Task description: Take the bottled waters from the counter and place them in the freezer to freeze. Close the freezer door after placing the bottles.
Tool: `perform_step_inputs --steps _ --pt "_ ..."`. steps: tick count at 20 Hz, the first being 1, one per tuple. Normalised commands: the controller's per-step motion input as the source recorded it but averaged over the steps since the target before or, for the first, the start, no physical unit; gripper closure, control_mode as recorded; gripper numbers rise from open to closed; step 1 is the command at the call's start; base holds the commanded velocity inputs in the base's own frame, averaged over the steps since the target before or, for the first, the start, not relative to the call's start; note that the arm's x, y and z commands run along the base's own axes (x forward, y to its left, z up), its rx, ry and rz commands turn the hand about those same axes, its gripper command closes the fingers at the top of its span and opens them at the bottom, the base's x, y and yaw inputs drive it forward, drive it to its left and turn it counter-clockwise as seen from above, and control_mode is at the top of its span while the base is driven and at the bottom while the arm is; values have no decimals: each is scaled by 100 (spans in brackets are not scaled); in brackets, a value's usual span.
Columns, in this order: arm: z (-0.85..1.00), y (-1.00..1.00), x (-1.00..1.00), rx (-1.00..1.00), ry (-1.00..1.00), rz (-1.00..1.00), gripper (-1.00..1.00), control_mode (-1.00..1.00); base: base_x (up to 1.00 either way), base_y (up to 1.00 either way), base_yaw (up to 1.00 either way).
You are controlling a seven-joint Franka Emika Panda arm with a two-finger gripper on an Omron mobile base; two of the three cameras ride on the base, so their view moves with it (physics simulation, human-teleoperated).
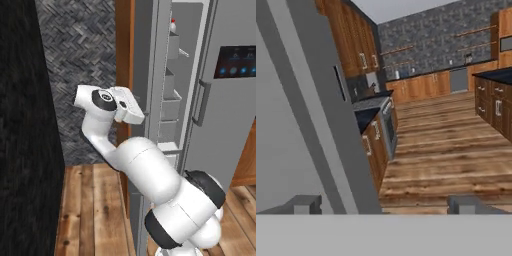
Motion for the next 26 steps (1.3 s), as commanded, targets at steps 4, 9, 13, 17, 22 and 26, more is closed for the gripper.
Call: perform_step_inputs --steps 4,9,13,17,22,26 --pt "-18 -12 64 -10 0 -12 -100 -100 0 0 0" --pt "-17 -29 60 -7 0 -8 -100 -100 0 0 0" --pt "-15 -35 48 -4 0 -3 -100 -100 0 0 0" --pt "-6 -53 11 0 0 0 -100 -100 0 0 0" --pt "-1 -67 0 0 0 6 -100 -100 0 0 0" --pt "-5 -76 0 0 0 7 -100 -100 0 0 0"
